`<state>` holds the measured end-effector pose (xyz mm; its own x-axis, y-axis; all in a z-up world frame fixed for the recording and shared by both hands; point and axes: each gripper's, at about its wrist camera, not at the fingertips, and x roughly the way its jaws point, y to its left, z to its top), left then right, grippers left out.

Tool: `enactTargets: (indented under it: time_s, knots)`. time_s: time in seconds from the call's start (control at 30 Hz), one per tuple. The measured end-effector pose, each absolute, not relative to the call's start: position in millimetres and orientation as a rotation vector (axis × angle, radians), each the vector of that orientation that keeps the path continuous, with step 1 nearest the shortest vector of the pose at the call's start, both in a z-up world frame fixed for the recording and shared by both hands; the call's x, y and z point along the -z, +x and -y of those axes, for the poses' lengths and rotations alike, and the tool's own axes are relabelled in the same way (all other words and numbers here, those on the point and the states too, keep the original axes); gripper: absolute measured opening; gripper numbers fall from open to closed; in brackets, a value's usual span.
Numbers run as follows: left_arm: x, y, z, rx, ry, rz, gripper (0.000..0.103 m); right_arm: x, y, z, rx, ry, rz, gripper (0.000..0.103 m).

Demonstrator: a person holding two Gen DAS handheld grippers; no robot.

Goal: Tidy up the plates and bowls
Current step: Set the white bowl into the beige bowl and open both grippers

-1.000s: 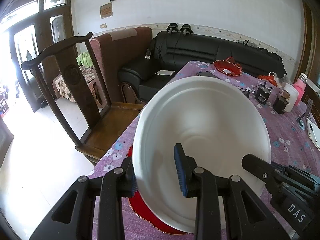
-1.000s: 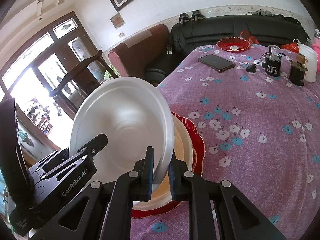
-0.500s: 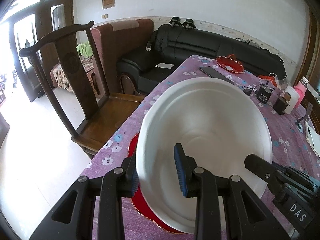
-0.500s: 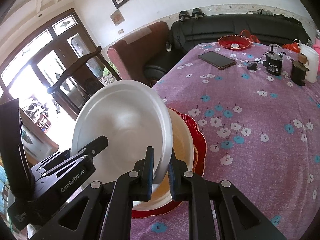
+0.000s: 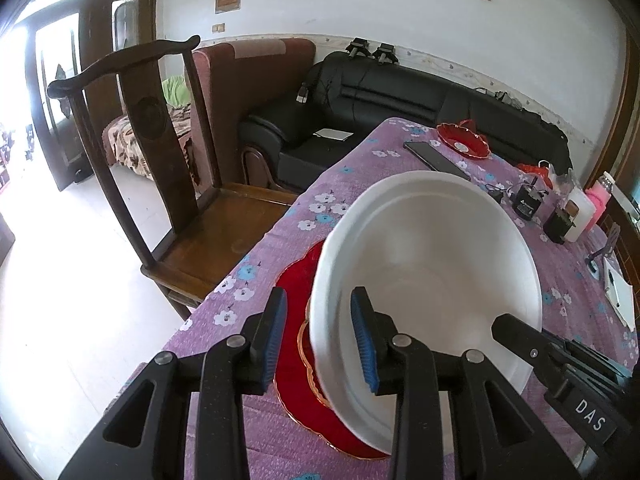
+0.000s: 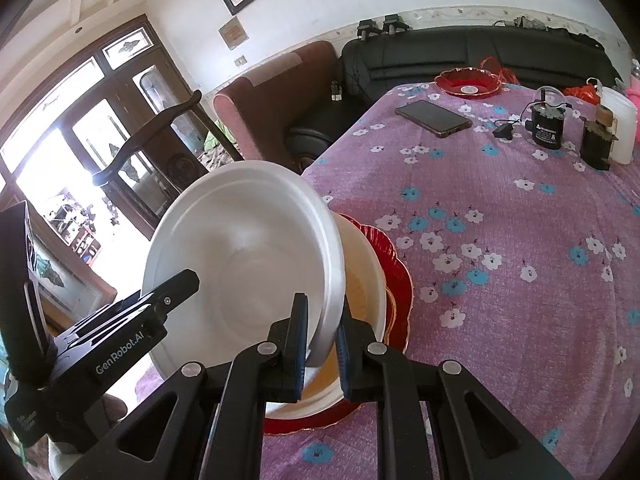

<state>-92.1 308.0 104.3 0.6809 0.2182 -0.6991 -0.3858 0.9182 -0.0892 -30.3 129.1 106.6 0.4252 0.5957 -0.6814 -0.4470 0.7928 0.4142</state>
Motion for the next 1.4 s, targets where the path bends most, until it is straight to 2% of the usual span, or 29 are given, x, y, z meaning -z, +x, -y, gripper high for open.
enactTargets:
  time_s: [0.07, 0.2, 0.53, 0.6, 0.8, 0.83, 0.87, 1.13, 1.27, 1.4]
  knots:
    - [-105.7, -94.1, -309.3, -0.34, -0.244, -0.747, 0.034, -106.5, -30.4, -127.3, -0.648, 0.182, -0.931, 0.015]
    - [-110.0, -99.1, -312.0, -0.347, -0.258, -0.729, 0.046, -106.9, -30.5, -124.6, -0.621, 0.174, -0.938, 0.015]
    - [-115.9, -118.1, -322.4, -0.363, -0.309, -0.689, 0.054, -105.1, -28.0, -118.2, -0.593, 0.211, -0.944, 0.016]
    - [-117.2, -122.2, -323.8, -0.362, -0.32, -0.679, 0.059, -105.6, -28.5, -117.2, -0.598, 0.221, -0.939, 0.02]
    - [-123.4, -134.3, -319.0, -0.366, -0.318, -0.648, 0.065, -111.2, -33.1, -115.1, -0.613, 0.249, -0.909, 0.05]
    - [-124.0, -135.7, -317.8, -0.367, -0.318, -0.643, 0.066, -113.3, -34.8, -114.8, -0.611, 0.244, -0.896, 0.063]
    - [-125.3, -137.1, -316.9, -0.369, -0.318, -0.638, 0.067, -114.4, -36.0, -114.2, -0.612, 0.242, -0.888, 0.069]
    - [-127.8, -147.1, -308.5, -0.381, -0.303, -0.62, 0.069, -124.4, -46.6, -103.4, -0.595, 0.215, -0.846, 0.07]
    - [-125.4, -151.9, -296.7, -0.382, -0.285, -0.615, 0.078, -125.8, -57.4, -92.3, -0.594, 0.238, -0.829, 0.07]
    - [-120.7, -157.2, -276.5, -0.39, -0.22, -0.61, 0.083, -121.1, -70.5, -77.3, -0.575, 0.258, -0.815, 0.07]
